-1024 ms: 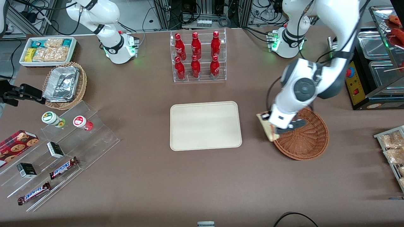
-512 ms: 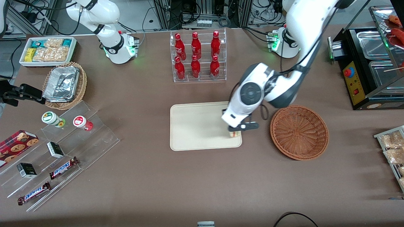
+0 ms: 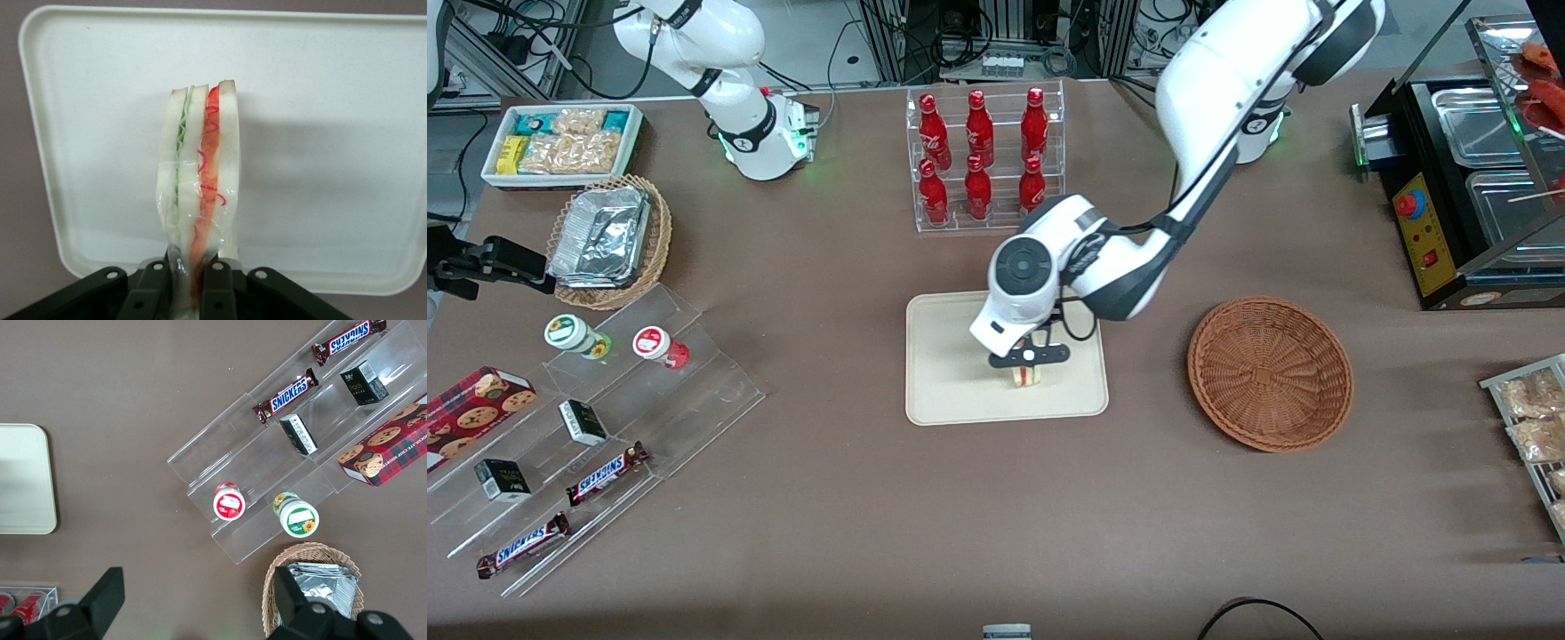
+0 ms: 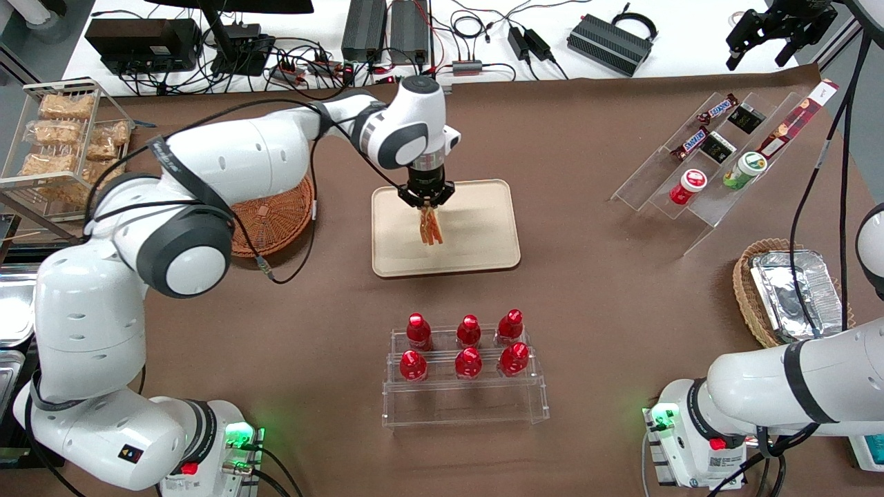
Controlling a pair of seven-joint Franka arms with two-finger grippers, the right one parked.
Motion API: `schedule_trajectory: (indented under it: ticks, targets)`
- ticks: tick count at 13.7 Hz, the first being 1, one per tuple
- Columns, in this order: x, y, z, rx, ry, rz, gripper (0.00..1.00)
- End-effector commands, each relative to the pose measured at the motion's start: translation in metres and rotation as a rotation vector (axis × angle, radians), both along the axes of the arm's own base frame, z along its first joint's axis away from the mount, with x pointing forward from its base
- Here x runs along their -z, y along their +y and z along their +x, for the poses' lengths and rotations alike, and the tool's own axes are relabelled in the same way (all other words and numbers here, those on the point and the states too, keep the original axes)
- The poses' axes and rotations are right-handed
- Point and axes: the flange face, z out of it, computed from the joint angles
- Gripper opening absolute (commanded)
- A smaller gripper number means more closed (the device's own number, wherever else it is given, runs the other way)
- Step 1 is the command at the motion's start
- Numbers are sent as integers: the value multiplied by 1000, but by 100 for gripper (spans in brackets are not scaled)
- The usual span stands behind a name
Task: Place sandwich from basket to tray
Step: 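Lower the sandwich onto the tray and open the left gripper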
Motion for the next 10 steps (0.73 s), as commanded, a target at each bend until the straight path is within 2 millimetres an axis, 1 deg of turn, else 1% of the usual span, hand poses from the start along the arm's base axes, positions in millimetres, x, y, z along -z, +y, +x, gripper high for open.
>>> schedule_trajectory:
  ticks: [1, 4, 6, 8, 10]
  targets:
    - [7, -20, 2, 3, -40, 36, 0]
    - [18, -24, 7, -5, -53, 47, 0]
    - [18, -25, 8, -10, -53, 46, 0]
    - [25, -25, 8, -60, -55, 48, 0]
    - [27, -26, 8, -70, -58, 43, 0]
